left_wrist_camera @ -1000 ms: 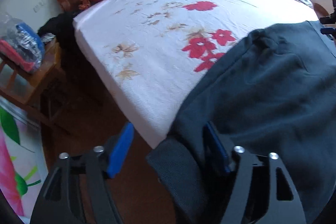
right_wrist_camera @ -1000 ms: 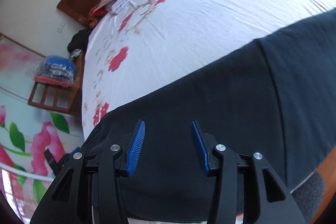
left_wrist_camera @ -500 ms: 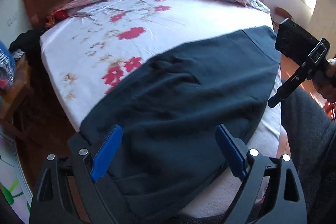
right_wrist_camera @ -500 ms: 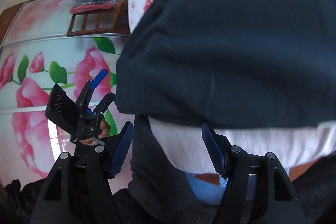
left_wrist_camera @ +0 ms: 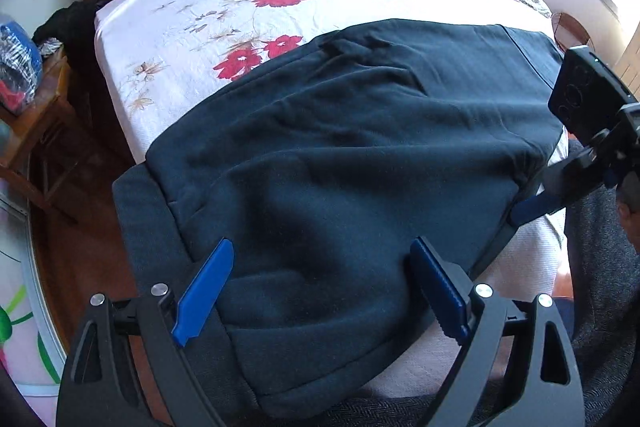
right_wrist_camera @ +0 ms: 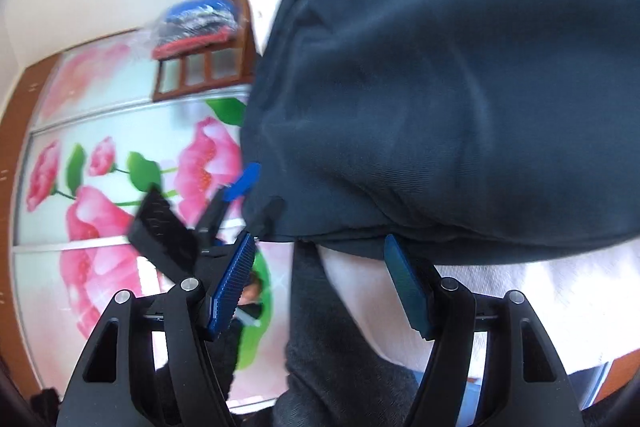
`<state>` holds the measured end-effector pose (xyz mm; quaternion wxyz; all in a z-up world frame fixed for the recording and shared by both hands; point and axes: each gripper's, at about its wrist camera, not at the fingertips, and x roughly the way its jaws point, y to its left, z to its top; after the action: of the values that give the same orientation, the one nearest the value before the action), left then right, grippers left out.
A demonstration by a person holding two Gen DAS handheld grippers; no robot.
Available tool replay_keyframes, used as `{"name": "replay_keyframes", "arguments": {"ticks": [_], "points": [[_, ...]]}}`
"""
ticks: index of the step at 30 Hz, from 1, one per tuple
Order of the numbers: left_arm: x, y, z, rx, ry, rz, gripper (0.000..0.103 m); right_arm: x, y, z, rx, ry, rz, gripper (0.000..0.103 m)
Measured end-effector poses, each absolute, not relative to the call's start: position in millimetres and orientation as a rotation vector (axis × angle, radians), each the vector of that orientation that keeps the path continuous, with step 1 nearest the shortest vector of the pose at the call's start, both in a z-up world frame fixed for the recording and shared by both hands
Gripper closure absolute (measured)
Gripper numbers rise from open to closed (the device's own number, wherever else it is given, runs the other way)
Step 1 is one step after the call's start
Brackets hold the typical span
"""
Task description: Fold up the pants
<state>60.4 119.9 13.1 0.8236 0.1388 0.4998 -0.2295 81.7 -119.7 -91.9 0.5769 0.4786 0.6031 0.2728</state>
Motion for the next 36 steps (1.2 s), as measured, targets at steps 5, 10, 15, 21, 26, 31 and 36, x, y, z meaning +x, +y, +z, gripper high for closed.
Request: {"name": "replay_keyframes", "arguments": {"ticks": [5, 10, 15, 21, 26, 31, 36], "points": [[67, 128, 20, 0.313, 1.057, -0.465, 0.013, 93, -108, -90, 1.081, 1.434, 0.617, 0.036], [76, 137, 37, 0.272, 1.033, -0.421, 0.013, 91, -83, -79, 1.046, 1.413, 0.741, 0.073], [72, 114, 42, 0.256, 0.988, -0.519, 0.010, 87, -68, -81, 0.988, 1.440, 0.772, 0.090], [69, 106, -9, 0.391, 1.084, -0.565, 0.010, 76, -115, -59, 0.874, 1.443, 0.713, 0.090], [64, 109, -9, 0.460, 1.106, -0.599, 0.010, 73, -240, -25, 0.984, 1.210, 0.509, 0.060], [68, 101, 0, 0.538, 1.125, -0.535, 0.010, 49, -367, -1, 1.046, 0.995, 0.169, 0.051], [63, 69, 54, 0.394, 0.932, -0.541, 0.011, -2, -475, -5, 1.140, 0.795, -0.137, 0.051]]}}
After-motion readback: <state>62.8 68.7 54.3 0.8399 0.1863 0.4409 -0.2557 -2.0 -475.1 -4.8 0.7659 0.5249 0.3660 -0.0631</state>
